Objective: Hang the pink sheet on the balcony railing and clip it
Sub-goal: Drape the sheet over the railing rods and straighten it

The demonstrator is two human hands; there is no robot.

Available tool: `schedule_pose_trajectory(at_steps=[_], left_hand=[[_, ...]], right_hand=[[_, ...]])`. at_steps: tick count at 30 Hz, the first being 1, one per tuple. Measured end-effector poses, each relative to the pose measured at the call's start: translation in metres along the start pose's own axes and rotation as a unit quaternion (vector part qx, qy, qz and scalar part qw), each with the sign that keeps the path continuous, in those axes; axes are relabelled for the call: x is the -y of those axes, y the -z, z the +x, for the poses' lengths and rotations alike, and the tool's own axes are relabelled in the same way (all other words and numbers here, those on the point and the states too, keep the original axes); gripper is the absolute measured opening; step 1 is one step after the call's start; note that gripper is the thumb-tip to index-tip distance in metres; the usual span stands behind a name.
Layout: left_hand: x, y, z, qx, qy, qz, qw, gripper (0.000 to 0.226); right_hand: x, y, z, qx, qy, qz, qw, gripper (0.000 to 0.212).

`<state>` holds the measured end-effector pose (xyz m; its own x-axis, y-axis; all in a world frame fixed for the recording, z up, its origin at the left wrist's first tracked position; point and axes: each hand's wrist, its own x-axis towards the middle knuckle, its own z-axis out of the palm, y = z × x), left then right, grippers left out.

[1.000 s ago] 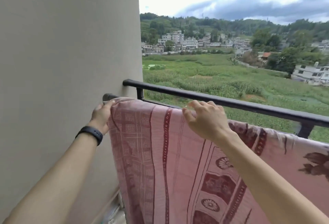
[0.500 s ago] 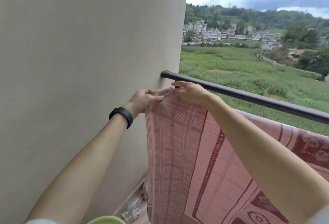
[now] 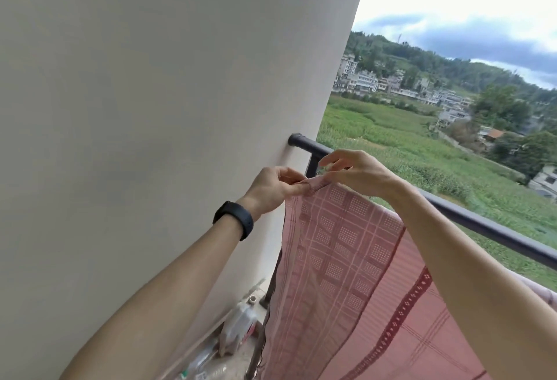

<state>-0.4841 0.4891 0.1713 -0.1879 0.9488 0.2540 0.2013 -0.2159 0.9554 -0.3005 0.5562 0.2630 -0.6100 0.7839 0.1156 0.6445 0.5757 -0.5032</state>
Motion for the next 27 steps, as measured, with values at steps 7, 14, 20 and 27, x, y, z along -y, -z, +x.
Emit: schedule_pose_trajectory(at_steps=[7, 14, 20, 27], left_hand=[[-0.031, 0.005, 0.003, -0.124, -0.122, 0.089, 0.981, 0.016], [0.010, 0.012, -0.011, 0.057, 0.068, 0.066, 0.994, 0.033], [0.007, 0.045, -0.017, -0.008, 0.069, -0.046, 0.997, 0.030], [0.016, 0.031, -0.009, 0.090, 0.186, 0.007, 0.978, 0.066]], right_hand=[[0.012, 0.005, 0.012, 0.068, 0.003, 0.016, 0.998, 0.013], [0.003, -0.007, 0.021, 0.016, -0.040, -0.058, 0.997, 0.008], [0.021, -0.028, 0.025, -0.072, 0.002, -0.044, 0.996, 0.016], [0.013, -0.042, -0.004, -0.064, -0.025, -0.271, 0.960, 0.038]])
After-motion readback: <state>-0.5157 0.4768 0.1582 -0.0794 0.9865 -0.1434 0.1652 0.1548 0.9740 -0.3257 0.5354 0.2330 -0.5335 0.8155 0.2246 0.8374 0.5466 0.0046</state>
